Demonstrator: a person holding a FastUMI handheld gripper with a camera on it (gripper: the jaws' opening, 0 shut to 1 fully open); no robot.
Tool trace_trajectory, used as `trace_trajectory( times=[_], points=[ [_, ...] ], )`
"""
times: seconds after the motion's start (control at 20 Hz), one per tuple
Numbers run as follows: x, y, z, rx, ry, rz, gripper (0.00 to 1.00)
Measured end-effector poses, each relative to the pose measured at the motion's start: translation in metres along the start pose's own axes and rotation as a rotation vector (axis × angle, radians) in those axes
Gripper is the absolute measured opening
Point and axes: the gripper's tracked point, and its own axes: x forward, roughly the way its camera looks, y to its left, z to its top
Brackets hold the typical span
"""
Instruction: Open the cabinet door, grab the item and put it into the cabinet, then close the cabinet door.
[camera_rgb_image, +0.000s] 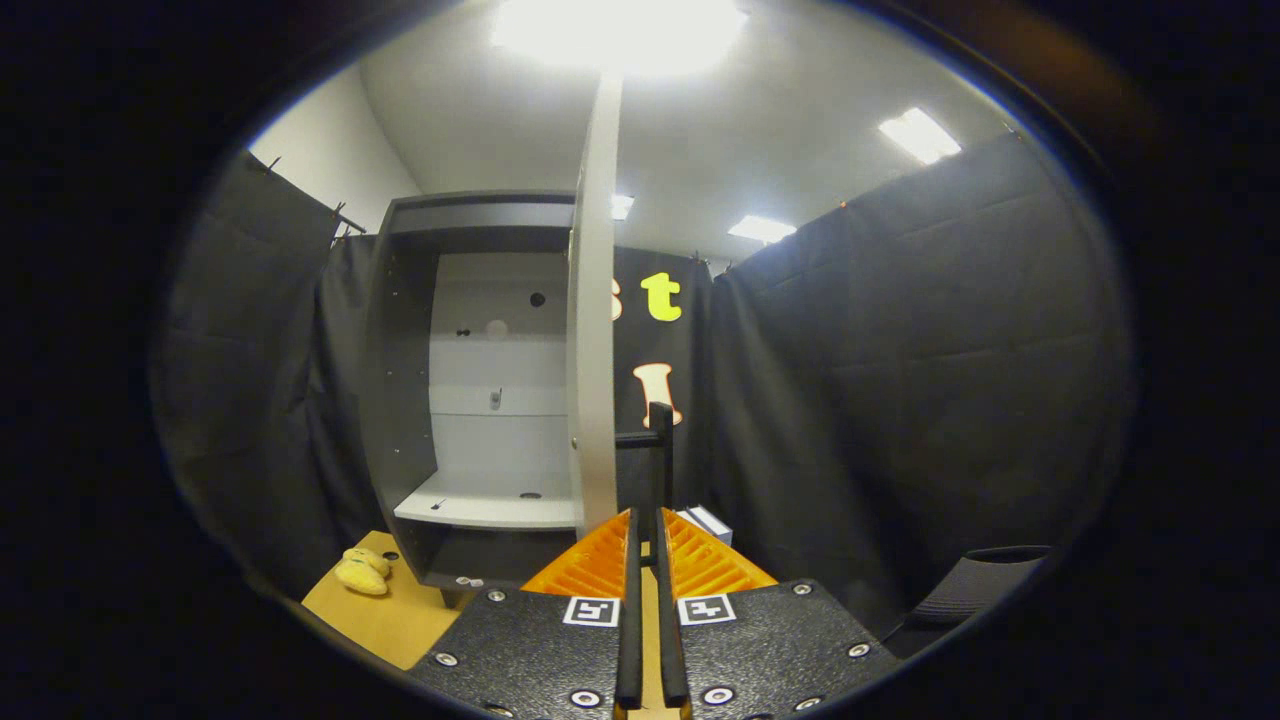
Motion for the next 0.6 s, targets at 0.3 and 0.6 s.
trace_trajectory(
  times=[0.3,0.6],
  points=[
    [-0.019,0.044,-0.011,0.023,-0.077,0.087,0.59],
    [-0.013,0.126,-0.061,0.096,-0.005,0.249,0.93]
  ],
)
